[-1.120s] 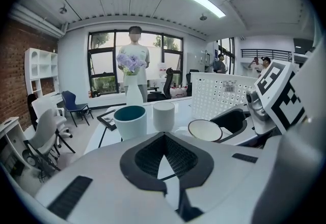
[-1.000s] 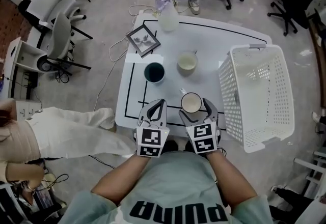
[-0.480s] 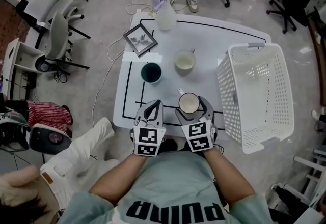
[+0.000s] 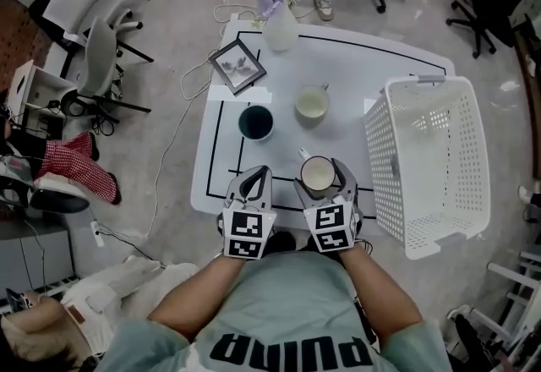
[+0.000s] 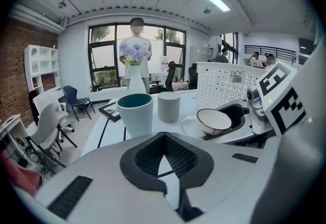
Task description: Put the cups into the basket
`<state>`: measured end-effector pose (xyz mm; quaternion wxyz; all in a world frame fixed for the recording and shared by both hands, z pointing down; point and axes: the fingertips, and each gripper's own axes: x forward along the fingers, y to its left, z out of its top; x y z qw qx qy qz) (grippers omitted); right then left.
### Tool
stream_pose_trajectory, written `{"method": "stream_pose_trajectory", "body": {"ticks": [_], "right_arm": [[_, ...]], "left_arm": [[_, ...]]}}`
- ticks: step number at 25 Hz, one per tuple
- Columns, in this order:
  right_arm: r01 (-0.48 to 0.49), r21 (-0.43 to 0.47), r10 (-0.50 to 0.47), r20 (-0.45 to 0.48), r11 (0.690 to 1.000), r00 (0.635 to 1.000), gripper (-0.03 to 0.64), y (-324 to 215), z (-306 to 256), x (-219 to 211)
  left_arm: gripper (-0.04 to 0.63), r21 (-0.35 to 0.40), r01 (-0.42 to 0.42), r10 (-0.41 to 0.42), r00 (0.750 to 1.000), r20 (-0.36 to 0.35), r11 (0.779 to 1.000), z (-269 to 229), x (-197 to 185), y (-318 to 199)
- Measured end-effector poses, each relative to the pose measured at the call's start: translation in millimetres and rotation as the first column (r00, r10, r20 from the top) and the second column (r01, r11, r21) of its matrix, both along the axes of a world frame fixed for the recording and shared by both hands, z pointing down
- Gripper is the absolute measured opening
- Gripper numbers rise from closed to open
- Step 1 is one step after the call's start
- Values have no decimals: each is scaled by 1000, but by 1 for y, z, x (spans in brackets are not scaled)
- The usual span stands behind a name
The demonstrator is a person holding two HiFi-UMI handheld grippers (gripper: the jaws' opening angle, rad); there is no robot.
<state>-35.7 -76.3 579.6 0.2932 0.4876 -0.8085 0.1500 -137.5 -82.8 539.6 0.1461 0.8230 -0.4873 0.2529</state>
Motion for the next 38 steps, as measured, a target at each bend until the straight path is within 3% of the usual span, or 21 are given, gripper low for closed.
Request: {"method": "stream_pose_trajectory", "body": {"ticks": [16,38], "right_arm": [[-20,2,20,11,1000,1000,385,2,-17,-1],[24,157,-49,155,987,987,385,6,-170,-21]], "left_arm": [[6,17,3,-3,1000,-28,1000,-8,-1,-1],[6,135,71,-48,985,-163,988,-108,-5,6]]}}
